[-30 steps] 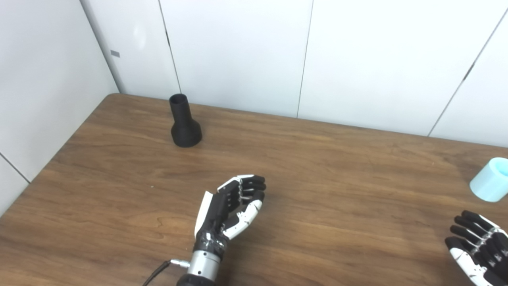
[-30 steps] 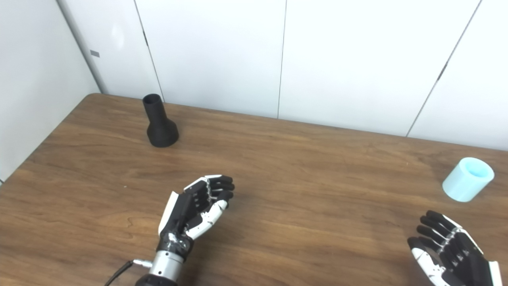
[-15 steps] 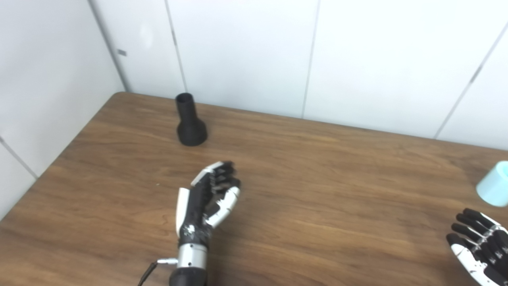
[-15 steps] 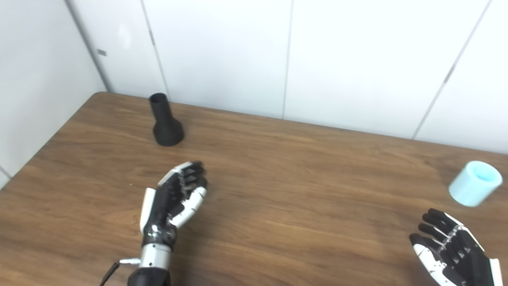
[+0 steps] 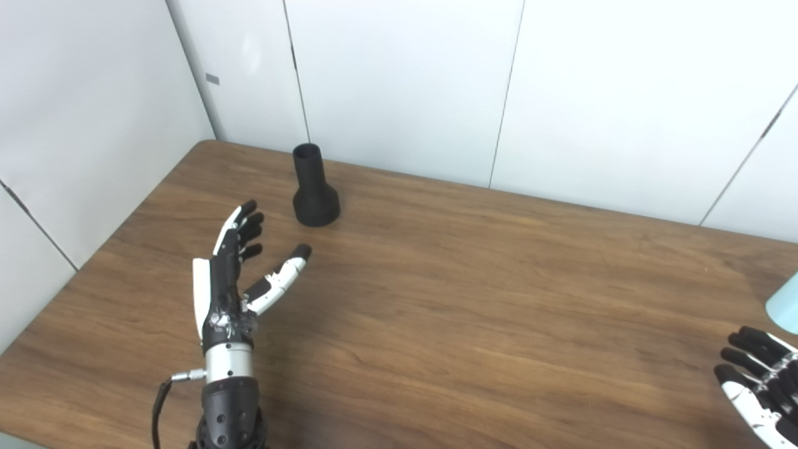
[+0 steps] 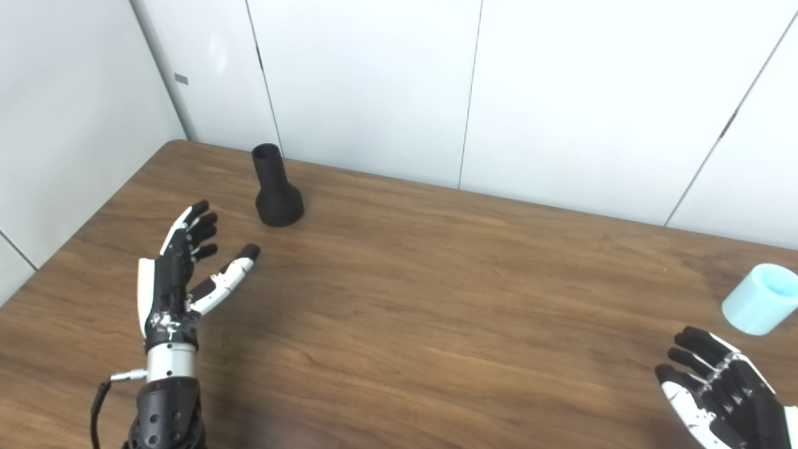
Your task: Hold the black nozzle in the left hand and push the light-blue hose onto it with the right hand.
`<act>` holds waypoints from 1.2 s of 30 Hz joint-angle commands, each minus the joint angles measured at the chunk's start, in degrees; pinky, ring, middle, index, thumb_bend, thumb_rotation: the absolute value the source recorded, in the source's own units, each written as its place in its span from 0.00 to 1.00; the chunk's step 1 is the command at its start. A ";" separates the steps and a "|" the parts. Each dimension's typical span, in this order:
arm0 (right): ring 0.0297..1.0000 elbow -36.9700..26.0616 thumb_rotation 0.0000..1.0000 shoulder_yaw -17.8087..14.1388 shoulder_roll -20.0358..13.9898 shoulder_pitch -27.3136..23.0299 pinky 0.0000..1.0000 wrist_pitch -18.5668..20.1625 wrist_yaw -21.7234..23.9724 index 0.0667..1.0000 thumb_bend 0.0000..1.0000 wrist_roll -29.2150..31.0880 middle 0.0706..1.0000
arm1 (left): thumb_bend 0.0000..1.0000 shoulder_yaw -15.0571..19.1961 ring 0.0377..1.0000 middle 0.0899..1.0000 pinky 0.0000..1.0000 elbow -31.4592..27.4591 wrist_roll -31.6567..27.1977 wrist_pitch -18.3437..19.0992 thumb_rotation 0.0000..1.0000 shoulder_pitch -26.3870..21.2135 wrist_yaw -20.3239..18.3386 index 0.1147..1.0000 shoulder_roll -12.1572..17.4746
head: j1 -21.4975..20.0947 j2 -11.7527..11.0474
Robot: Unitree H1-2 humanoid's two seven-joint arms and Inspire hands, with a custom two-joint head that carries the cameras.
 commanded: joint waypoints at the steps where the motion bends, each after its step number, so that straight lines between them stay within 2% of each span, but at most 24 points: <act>1: 0.68 -0.79 0.18 -0.39 -0.93 -0.84 0.58 -2.07 0.27 0.64 0.25 0.32 0.68 | 0.80 -0.22 0.84 0.84 0.80 -1.02 1.32 0.17 0.19 -1.93 -0.78 0.87 1.24 | 0.18 0.02; 8: 0.67 0.45 0.18 -0.41 -1.50 -1.06 0.56 -3.52 0.68 0.64 0.24 0.28 0.68 | 0.95 -1.24 0.92 0.91 0.87 0.91 4.63 6.05 0.34 -5.29 -4.29 0.94 4.34 | 0.91 -0.47; 13: 0.66 1.14 0.19 -0.84 -1.51 -1.47 0.55 -3.38 0.72 0.63 0.24 1.35 0.67 | 1.00 -0.67 0.97 0.95 0.92 4.51 3.86 8.65 0.35 -8.31 -5.88 0.97 6.29 | 1.71 -0.76; 16: 0.67 1.30 0.20 -0.91 -1.82 -1.52 0.56 -3.35 0.94 0.63 0.24 1.54 0.68 | 1.00 -0.29 0.99 0.99 0.93 6.52 5.08 10.89 0.36 -10.23 -5.09 0.98 6.62 | 2.18 -1.03; 21: 0.67 1.74 0.22 -1.13 -2.18 -1.71 0.56 -3.18 0.63 0.62 0.23 1.64 0.67 | 1.00 0.48 0.95 0.97 0.88 10.13 5.80 10.63 0.42 -12.52 -3.02 0.99 6.85 | 2.81 -1.32; 26: 0.67 1.87 0.24 -1.21 -2.44 -1.75 0.57 -3.07 0.67 0.62 0.25 2.06 0.67 | 1.00 0.02 0.92 0.96 0.82 12.42 7.11 10.78 0.40 -13.63 -2.32 1.00 8.09 | 2.96 -1.48; 30: 0.67 2.09 0.26 -1.40 -2.41 -1.78 0.56 -3.44 0.62 0.62 0.26 2.45 0.66 | 1.00 -0.32 0.92 0.94 0.82 14.96 9.24 12.13 0.43 -14.96 -1.65 0.98 9.45 | 2.98 -1.69; 31: 0.66 2.02 0.27 -1.48 -2.35 -1.80 0.55 -3.10 0.29 0.61 0.27 2.16 0.66 | 1.00 -0.09 0.94 0.95 0.84 15.40 9.17 12.52 0.44 -15.27 -1.54 0.98 9.49 | 2.87 -1.73; 32: 0.65 1.94 0.30 -1.63 -2.31 -1.81 0.55 -2.41 -0.06 0.61 0.29 1.91 0.65 | 1.00 0.00 0.94 0.96 0.85 15.90 9.09 12.56 0.44 -15.44 -1.45 0.98 9.64 | 2.92 -1.73; 33: 0.64 1.88 0.36 -1.78 -2.28 -1.83 0.55 -1.84 -0.29 0.60 0.33 1.81 0.64 | 1.00 -0.01 0.93 0.96 0.82 16.27 9.11 12.62 0.44 -15.52 -1.42 0.98 9.77 | 3.04 -1.72; 36: 0.64 1.67 0.42 -2.02 -2.39 -1.81 0.55 -0.85 -0.43 0.60 0.38 1.72 0.63 | 1.00 -0.09 0.95 0.97 0.83 17.51 9.25 13.11 0.41 -15.73 -1.38 0.98 9.92 | 3.16 -1.81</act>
